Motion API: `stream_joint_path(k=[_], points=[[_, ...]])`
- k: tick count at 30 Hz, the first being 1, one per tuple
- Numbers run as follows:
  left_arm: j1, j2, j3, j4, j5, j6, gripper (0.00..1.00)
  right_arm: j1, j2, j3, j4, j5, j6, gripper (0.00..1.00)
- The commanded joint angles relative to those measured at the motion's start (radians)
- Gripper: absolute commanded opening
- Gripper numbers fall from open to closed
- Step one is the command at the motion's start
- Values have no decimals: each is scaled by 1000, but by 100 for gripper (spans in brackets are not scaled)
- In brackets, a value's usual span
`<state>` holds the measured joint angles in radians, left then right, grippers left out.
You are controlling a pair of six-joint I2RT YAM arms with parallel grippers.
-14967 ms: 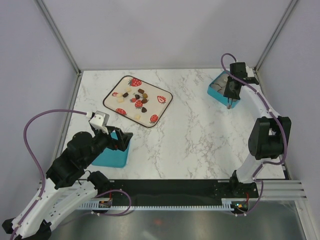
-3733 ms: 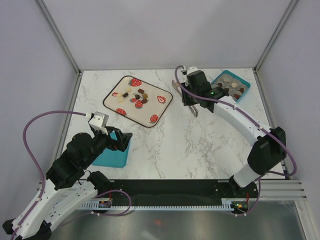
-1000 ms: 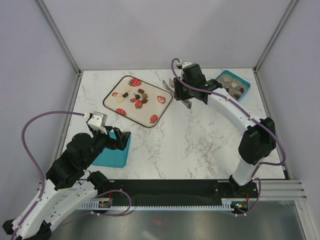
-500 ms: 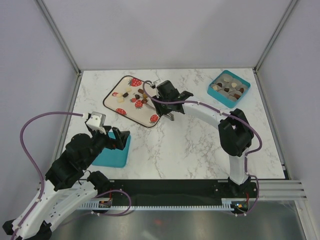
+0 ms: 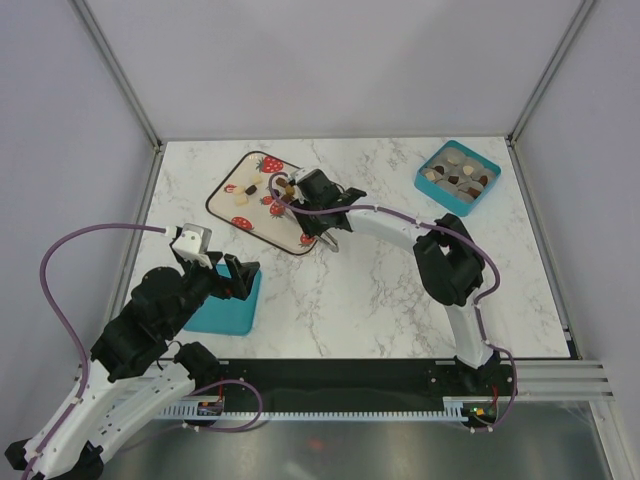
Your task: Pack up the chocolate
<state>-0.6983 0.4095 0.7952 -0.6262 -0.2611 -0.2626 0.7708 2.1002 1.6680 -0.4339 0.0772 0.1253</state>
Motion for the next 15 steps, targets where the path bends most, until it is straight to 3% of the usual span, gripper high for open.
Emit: stream_joint_path(k=[1, 15], points=[[-4, -9, -4, 34, -29, 43, 100, 7, 21, 84, 24, 36, -16, 53], [-4, -9, -4, 34, -33, 43, 100, 7, 89, 199, -49, 38, -19, 50]])
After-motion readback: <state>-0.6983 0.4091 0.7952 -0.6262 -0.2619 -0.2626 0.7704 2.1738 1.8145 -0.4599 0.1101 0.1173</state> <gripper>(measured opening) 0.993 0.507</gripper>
